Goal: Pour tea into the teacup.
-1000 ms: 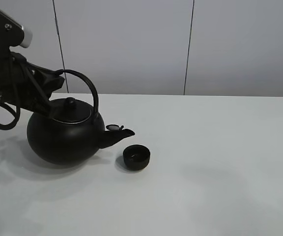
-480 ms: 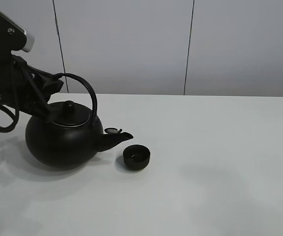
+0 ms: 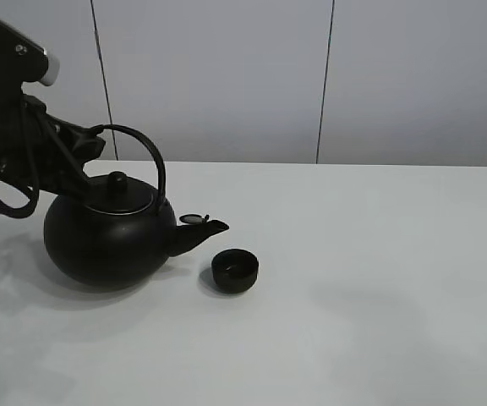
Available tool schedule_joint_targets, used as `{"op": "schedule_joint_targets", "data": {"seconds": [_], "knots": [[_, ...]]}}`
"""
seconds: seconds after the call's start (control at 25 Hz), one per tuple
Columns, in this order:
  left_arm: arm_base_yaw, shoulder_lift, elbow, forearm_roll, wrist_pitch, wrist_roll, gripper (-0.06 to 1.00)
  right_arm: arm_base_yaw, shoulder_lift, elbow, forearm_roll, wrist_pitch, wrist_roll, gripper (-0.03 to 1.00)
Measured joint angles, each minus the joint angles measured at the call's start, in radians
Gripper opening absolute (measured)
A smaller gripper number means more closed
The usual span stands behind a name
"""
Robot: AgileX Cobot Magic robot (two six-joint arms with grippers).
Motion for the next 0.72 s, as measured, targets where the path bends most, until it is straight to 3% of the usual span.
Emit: {"op": "schedule_joint_targets", "data": {"seconds": [0.72], "knots": [[-0.001, 0.000, 0.000, -0.006, 0.000, 0.151, 0.13, 0.000, 0.000, 0.000, 0.000, 0.000, 0.000, 0.52]]}}
